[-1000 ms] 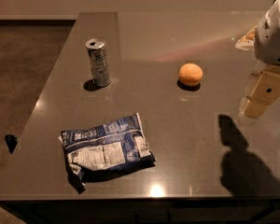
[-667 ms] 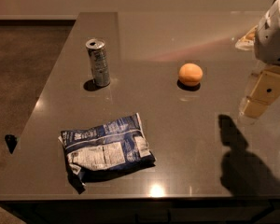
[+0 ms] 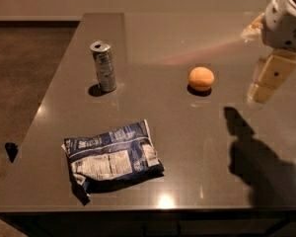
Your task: Move orange near blue chip bag
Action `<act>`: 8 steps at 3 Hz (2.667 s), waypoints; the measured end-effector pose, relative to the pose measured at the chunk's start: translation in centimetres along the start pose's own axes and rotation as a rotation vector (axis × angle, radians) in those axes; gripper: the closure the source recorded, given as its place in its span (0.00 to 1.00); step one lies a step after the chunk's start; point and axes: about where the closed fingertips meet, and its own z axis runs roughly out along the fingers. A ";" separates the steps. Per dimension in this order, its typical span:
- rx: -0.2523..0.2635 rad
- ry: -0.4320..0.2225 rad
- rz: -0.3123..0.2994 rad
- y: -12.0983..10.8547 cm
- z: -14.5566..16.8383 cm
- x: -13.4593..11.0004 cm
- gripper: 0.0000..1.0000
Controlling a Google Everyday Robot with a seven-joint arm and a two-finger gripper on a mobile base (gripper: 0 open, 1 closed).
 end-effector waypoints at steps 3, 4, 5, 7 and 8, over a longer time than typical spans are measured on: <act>-0.076 -0.110 -0.022 -8.9 8.5 -3.0 0.00; -0.117 -0.110 -0.019 -10.2 11.6 -3.6 0.00; -0.149 -0.102 -0.015 -10.9 13.8 -3.6 0.00; -0.205 -0.079 -0.004 -10.5 16.1 -2.9 0.17; -0.215 -0.064 -0.018 -9.9 16.1 -3.0 0.41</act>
Offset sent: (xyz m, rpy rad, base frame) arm 0.1230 0.0253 -0.0452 0.1231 0.0433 0.0912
